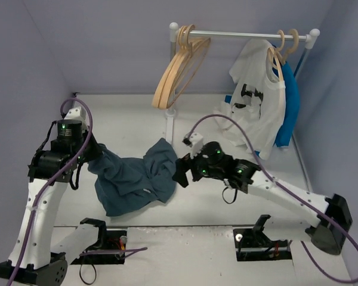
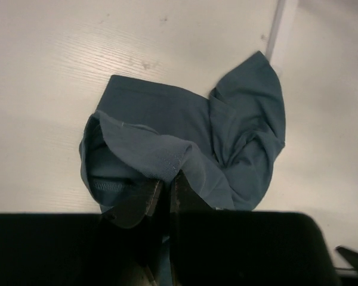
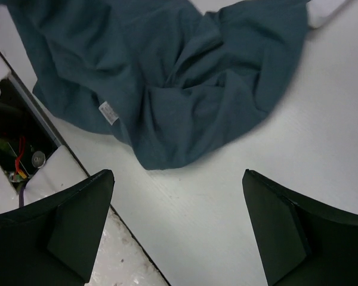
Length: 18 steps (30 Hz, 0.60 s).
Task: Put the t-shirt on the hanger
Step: Move the T-shirt to the center of the board.
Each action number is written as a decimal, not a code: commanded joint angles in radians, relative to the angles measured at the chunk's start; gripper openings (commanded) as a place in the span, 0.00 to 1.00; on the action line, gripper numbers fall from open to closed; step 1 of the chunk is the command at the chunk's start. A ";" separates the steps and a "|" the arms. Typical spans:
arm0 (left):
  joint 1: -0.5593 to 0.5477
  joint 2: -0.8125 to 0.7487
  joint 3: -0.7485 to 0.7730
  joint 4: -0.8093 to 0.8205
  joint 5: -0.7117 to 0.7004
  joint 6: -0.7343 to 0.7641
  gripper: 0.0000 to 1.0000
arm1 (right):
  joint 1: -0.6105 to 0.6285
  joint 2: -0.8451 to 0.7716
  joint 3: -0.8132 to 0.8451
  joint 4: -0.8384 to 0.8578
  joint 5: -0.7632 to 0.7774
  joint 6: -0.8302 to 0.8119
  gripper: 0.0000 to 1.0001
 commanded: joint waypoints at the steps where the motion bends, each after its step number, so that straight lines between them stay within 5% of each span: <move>1: 0.008 -0.001 0.011 0.051 -0.120 -0.042 0.00 | 0.176 0.131 -0.025 0.212 0.180 0.044 0.86; 18: 0.029 0.038 -0.014 0.081 -0.189 -0.028 0.00 | 0.342 0.379 -0.133 0.478 0.389 0.193 0.75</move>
